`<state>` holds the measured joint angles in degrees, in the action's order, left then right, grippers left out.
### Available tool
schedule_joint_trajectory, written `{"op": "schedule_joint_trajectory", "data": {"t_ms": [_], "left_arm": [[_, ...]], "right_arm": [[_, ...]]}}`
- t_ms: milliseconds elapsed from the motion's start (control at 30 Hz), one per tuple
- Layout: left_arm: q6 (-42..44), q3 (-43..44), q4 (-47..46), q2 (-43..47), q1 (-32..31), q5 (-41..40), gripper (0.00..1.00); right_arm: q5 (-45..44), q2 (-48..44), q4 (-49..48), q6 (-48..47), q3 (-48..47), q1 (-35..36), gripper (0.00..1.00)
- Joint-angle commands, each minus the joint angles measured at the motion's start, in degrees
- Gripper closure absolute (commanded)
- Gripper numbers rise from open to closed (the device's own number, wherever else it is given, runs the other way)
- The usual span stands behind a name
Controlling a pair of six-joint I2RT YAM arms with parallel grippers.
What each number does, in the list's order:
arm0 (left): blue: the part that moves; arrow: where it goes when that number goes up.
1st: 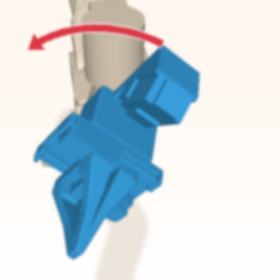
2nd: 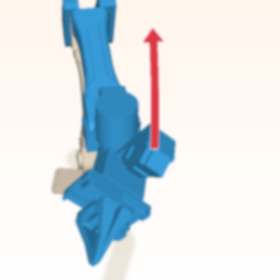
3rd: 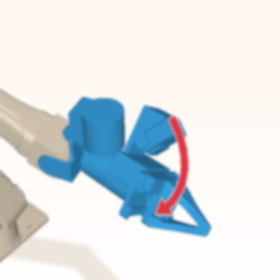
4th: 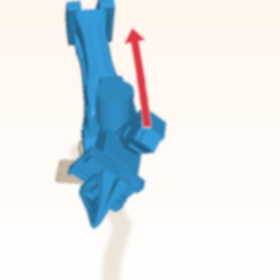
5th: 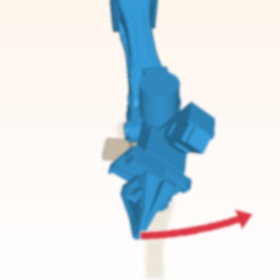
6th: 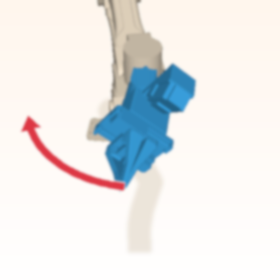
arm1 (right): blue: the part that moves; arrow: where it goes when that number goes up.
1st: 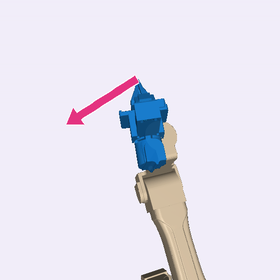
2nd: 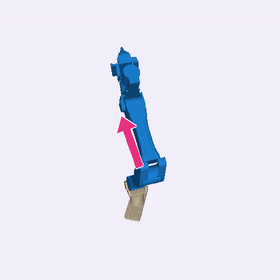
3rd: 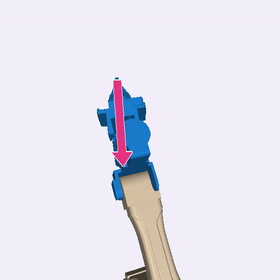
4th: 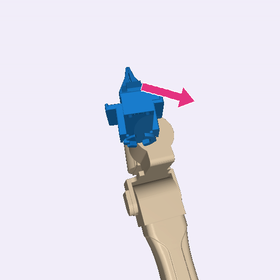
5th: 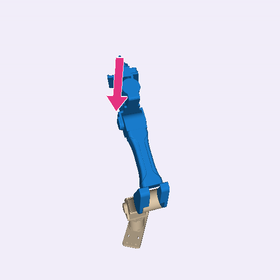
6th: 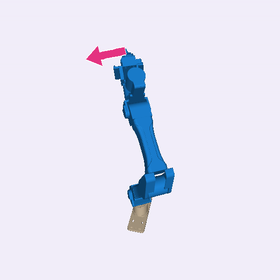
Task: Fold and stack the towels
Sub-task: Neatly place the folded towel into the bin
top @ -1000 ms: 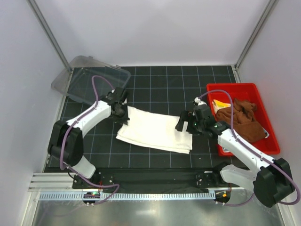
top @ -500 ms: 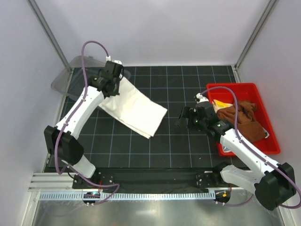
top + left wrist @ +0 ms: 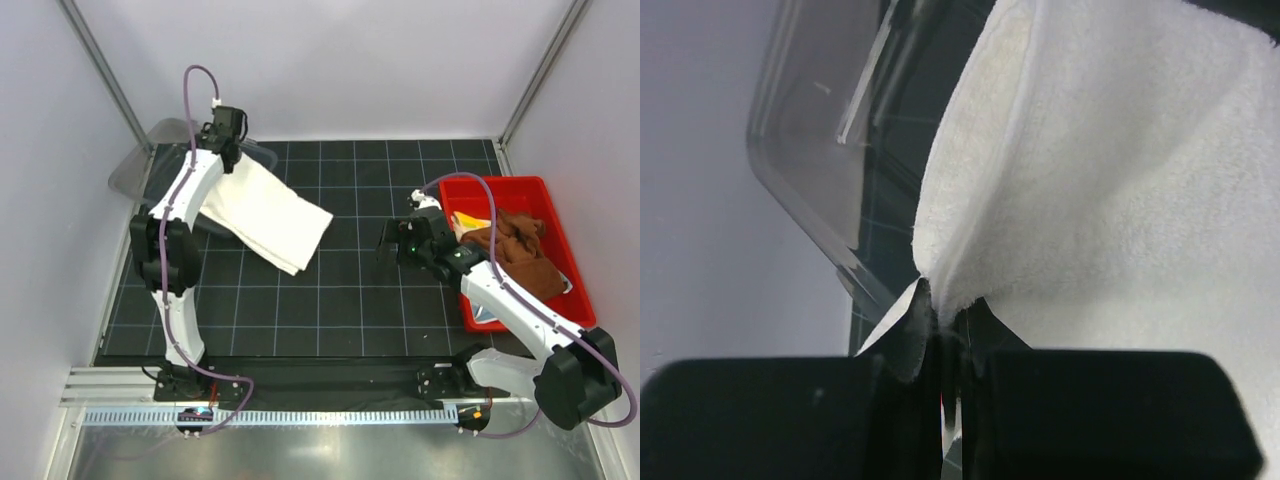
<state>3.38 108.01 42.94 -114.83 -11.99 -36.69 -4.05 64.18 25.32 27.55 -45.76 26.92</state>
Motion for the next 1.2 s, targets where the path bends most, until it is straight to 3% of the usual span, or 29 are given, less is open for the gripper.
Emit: {"op": "schedule_joint_trajectory", "data": {"t_ms": [0, 233, 367, 500, 600, 967, 1067, 1167], "left_arm": [[3.8, 6.9, -8.7, -1.4, 5.1, -7.0, 1.0], [4.2, 12.5, -14.5, -10.1, 9.8, -5.1, 1.0], [11.1, 15.7, -21.1, -16.2, 11.5, -12.4, 1.0], [10.6, 19.8, -23.7, -20.3, 14.5, -11.3, 1.0], [12.9, 19.6, -29.4, -22.8, 14.8, -11.4, 1.0], [13.8, 28.2, -35.8, -34.0, 16.6, -12.9, 1.0], [14.4, 29.5, -36.9, -36.0, 17.0, -12.8, 0.93], [16.6, 31.0, -38.5, -37.0, 17.0, -14.7, 0.59]], "right_arm": [[-1.8, 2.6, -2.5, -1.2, -3.0, -0.1, 0.0], [-1.0, 6.6, -4.7, -1.7, -3.9, 0.0, 0.0], [-1.0, 7.8, -5.5, -2.1, -3.9, 0.0, 0.0], [-0.6, 8.5, -6.9, -0.9, -2.1, 0.0, 0.0], [-0.4, 9.6, -7.9, -0.6, -1.7, -0.1, 0.0], [0.7, 17.0, -5.7, -1.7, -8.9, 0.0, 0.0], [0.6, 18.5, -5.7, -1.9, -9.9, 0.0, 0.0], [0.8, 19.8, -5.6, -2.0, -10.4, 0.0, 0.0]]}}
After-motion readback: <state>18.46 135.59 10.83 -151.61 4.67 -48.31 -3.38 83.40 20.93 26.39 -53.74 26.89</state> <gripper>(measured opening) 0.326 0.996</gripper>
